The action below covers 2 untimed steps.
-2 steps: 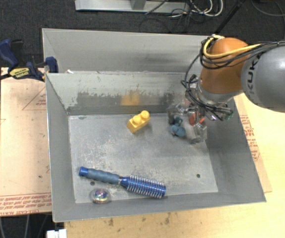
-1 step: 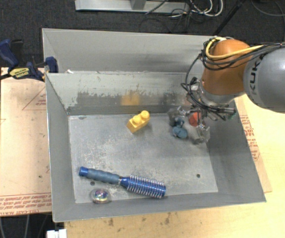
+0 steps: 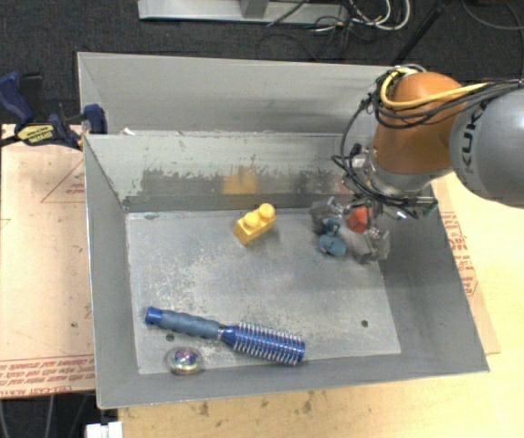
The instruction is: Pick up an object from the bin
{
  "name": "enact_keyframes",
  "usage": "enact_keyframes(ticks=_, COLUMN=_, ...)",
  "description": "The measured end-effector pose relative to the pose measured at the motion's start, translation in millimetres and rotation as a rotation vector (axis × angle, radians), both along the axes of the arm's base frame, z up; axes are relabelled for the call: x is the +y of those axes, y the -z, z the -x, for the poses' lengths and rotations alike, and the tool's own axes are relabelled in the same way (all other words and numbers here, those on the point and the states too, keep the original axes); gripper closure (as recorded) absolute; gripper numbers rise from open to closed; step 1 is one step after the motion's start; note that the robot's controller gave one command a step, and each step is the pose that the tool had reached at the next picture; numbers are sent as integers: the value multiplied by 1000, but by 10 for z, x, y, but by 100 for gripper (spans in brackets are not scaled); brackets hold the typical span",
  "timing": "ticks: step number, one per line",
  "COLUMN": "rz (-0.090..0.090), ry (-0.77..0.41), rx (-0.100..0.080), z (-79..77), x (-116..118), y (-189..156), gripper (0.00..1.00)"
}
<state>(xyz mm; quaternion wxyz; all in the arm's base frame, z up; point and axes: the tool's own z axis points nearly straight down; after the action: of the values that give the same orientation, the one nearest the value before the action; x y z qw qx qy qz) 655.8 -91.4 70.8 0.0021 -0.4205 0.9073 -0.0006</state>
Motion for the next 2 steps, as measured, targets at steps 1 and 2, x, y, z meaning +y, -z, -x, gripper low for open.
enact_keyframes(ticks=1, rz=0, ry=-44, rx=0, z=-2, x=23, y=-1, gripper=0)
enact_keyframes(ticks=2, rz=1, ry=-374, rx=0, z=-23, x=-42, y=0, gripper=0)
